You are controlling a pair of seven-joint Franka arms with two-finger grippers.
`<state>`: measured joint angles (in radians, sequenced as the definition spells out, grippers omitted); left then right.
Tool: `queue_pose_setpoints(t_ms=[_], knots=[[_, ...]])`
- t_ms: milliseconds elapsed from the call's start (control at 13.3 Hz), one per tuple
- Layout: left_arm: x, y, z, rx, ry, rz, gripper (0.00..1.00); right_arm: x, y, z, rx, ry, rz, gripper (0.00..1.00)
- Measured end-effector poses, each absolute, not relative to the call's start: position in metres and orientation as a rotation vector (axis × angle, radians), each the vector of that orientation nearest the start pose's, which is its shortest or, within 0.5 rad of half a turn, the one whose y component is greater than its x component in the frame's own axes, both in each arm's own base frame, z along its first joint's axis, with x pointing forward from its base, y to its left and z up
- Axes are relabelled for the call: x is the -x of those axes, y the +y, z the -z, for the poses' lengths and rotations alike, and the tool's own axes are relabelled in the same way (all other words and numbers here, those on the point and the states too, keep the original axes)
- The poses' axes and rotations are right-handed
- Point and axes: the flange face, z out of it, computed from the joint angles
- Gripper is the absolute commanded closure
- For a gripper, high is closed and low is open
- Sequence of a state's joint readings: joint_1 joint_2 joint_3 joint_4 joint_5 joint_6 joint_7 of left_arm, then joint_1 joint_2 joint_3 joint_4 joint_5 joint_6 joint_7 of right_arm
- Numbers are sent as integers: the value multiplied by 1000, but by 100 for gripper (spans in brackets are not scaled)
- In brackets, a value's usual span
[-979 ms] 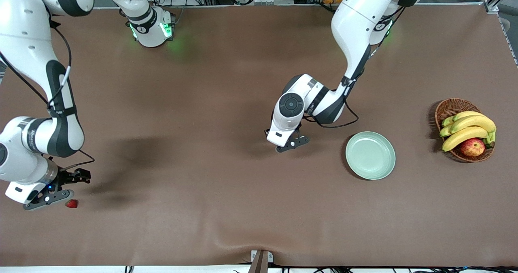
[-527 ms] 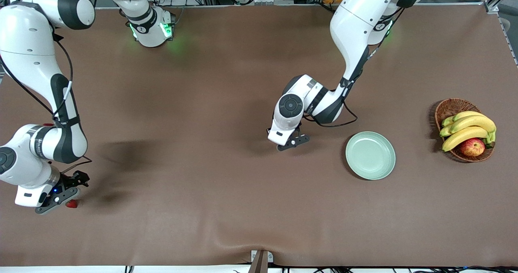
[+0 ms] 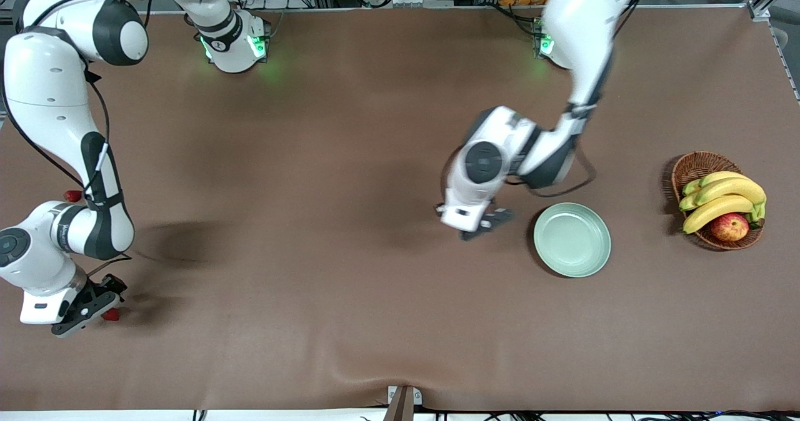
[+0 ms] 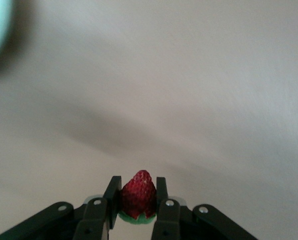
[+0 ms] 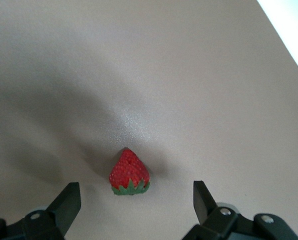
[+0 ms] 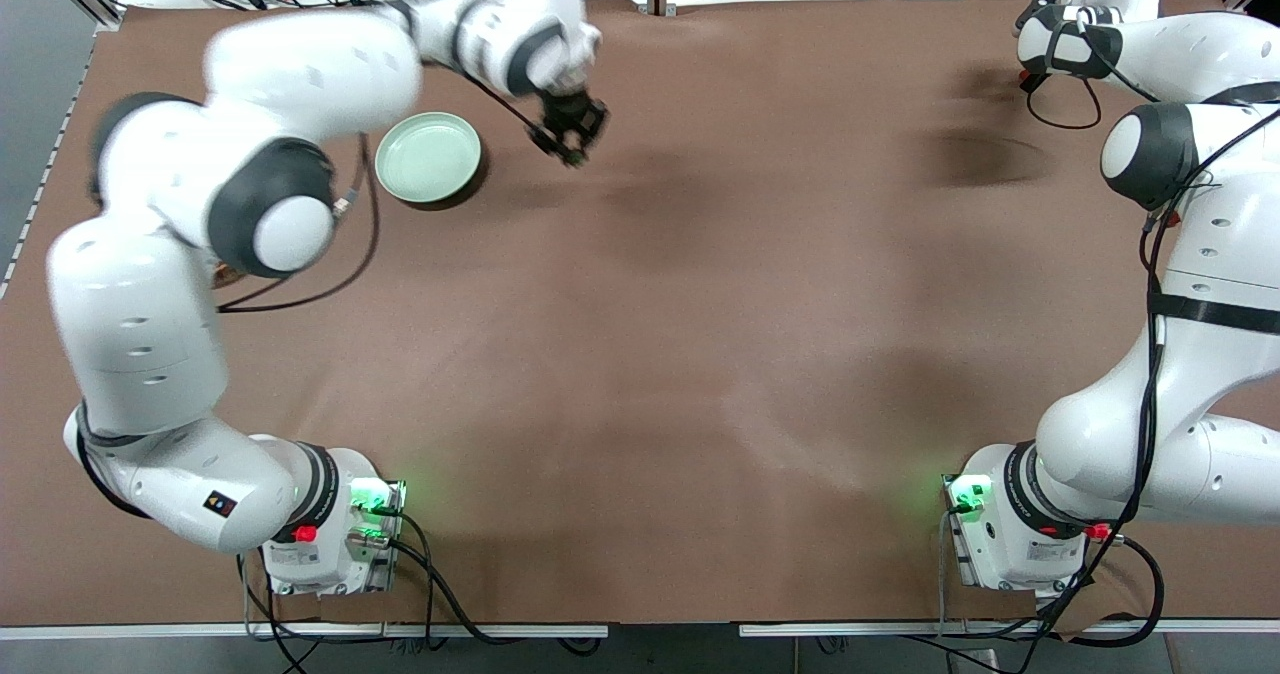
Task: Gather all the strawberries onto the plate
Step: 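Lower the strawberry onto the plate while the right gripper grasps another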
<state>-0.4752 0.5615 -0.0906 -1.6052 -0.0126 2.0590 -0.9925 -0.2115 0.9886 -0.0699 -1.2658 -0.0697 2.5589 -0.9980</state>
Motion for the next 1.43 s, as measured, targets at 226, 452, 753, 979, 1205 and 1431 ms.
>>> queue_pose_setpoints(t_ms=[226, 452, 753, 979, 1205, 1431], knots=[[-608, -262, -311, 2965, -684, -236, 100, -752, -198, -181, 3114, -1366, 357, 0], [-618, -201, -279, 2894, -715, -284, 100, -752, -197, -178, 3114, -1374, 365, 24], [-627, -155, -253, 2854, -770, -335, 100, -752, -197, -178, 3121, -1341, 378, 100], [-631, -129, -233, 2849, -801, -296, 100, -753, -196, -177, 3135, -1297, 394, 100], [-628, -111, -209, 2864, -798, -280, 37, -754, -193, -179, 3123, -1280, 378, 100], [-632, -95, -209, 2867, -784, -255, 0, -767, -151, -210, 3028, -1300, 333, 100]])
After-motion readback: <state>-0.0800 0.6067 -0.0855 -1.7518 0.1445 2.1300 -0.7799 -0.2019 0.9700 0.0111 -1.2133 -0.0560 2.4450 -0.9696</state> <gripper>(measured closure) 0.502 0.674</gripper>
